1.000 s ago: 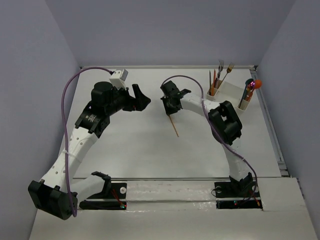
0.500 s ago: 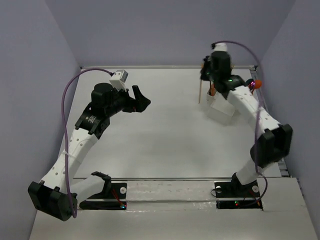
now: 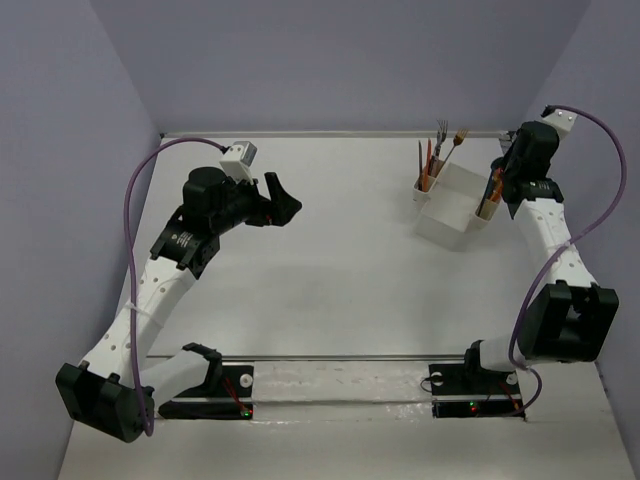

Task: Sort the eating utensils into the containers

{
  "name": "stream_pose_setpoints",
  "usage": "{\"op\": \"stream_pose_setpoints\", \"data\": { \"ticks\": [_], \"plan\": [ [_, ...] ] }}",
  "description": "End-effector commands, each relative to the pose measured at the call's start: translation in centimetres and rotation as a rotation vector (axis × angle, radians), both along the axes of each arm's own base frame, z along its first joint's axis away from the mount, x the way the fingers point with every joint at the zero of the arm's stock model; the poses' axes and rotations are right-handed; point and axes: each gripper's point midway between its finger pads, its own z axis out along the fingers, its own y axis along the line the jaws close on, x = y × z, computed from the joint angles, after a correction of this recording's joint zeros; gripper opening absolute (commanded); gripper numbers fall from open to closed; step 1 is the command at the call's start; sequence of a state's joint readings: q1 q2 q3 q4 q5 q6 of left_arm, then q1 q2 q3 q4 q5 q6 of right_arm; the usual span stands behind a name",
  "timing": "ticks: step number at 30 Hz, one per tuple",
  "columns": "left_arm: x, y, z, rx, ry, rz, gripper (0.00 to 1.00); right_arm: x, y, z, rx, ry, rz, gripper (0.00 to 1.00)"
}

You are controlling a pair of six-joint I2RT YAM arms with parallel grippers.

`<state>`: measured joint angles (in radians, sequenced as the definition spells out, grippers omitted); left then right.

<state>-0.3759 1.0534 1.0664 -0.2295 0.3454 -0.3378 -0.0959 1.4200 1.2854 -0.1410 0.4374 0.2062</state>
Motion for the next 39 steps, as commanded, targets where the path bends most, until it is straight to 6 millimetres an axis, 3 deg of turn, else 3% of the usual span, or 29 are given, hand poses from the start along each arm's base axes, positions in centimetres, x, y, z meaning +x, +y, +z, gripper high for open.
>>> {"op": "stream_pose_setpoints", "data": {
  "ticks": [1,6,17,20,26,28,39],
  "plan": [
    [-0.1,-0.3,1.1,-0.017,-0.047,-0.023,0.99,-0.1,-0.8,0.6,-0.021,-0.044,-0.015,0.07],
    [-0.1,-0.3,1.4,-0.014,-0.055,-0.021,0.99,0.2,-0.3,-1.7,-0.055,-0.001,0.041,0.07],
    [0.0,-0.4,1.2,-0.016,-0.044,-0.024,0.99,1.1,-0.4,-3.5,-0.092,-0.024,0.059,0.07],
    [0.0,-0.4,1.2,-0.014,-0.038,-0.024,0.99,1.4,-0.4,-2.4,-0.096,-0.052,0.063,0.07],
    [0.2,-0.5,1.5,-0.014,-0.044,-0.023,0.99,1.0,-0.8,2.2,-0.114,-0.148,0.028,0.07],
    [0.3,-0.5,1.5,-0.016,-0.043,-0.024,0.99,1.1,-1.0,2.5,-0.128,-0.149,0.023,0.07],
    [0.6,-0.7,1.2,-0.008,-0.029,-0.025,0.99,1.9,-1.6,-1.7,-0.134,-0.088,-0.002,0.07]
  ]
}}
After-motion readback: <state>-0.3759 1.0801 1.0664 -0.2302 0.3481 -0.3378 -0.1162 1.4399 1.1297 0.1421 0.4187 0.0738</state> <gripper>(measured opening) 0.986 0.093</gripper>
